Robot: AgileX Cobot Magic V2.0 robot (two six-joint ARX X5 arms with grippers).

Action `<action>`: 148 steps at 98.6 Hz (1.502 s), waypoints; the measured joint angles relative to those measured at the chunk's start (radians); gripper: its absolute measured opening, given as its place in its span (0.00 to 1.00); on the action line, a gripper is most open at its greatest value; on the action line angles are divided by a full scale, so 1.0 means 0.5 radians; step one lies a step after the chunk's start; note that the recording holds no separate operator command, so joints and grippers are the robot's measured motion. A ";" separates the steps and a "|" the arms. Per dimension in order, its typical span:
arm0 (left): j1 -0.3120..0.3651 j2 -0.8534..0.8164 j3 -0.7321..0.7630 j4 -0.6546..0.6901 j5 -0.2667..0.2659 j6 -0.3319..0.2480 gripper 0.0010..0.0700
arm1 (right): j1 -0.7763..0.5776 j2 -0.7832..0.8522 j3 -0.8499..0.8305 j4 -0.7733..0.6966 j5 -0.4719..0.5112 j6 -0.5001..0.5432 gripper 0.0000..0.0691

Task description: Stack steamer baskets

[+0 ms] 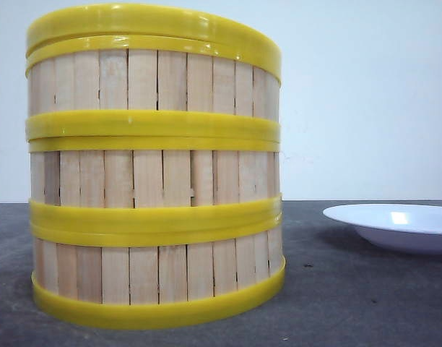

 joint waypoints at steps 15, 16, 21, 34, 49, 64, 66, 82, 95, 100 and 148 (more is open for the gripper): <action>0.000 0.000 0.000 0.001 0.000 -0.001 0.03 | 0.000 0.000 0.000 0.000 0.001 0.000 0.01; 0.000 0.000 0.000 0.001 0.000 -0.001 0.03 | 0.000 0.000 0.000 0.000 0.001 0.000 0.01; 0.000 0.000 0.000 0.000 0.000 0.000 0.03 | 0.000 0.000 0.000 0.000 0.000 0.000 0.01; 0.000 0.000 0.000 0.001 0.000 0.000 0.03 | 0.000 0.000 0.000 0.000 0.000 0.000 0.01; 0.000 0.000 0.000 0.001 0.000 0.000 0.03 | 0.000 0.000 0.000 0.000 0.000 0.000 0.01; 0.000 0.000 0.000 0.002 0.000 -0.001 0.03 | 0.000 0.000 0.000 0.000 0.000 -0.001 0.01; 0.000 0.000 0.000 0.002 0.000 -0.001 0.03 | 0.000 0.000 0.000 0.000 0.001 0.000 0.01; 0.000 0.000 0.000 0.002 0.000 -0.001 0.03 | 0.000 0.000 0.000 0.000 0.019 -0.001 0.01; 0.000 0.000 -0.001 0.002 0.000 0.000 0.03 | -0.053 -0.002 0.000 0.028 0.121 -0.015 0.01; 0.000 0.000 -0.001 0.002 0.000 0.000 0.03 | -0.111 -0.002 0.000 0.074 0.137 -0.037 0.01; 0.000 0.000 -0.001 0.002 0.000 0.000 0.03 | -1.356 -0.089 -0.119 0.349 -0.546 -0.401 0.01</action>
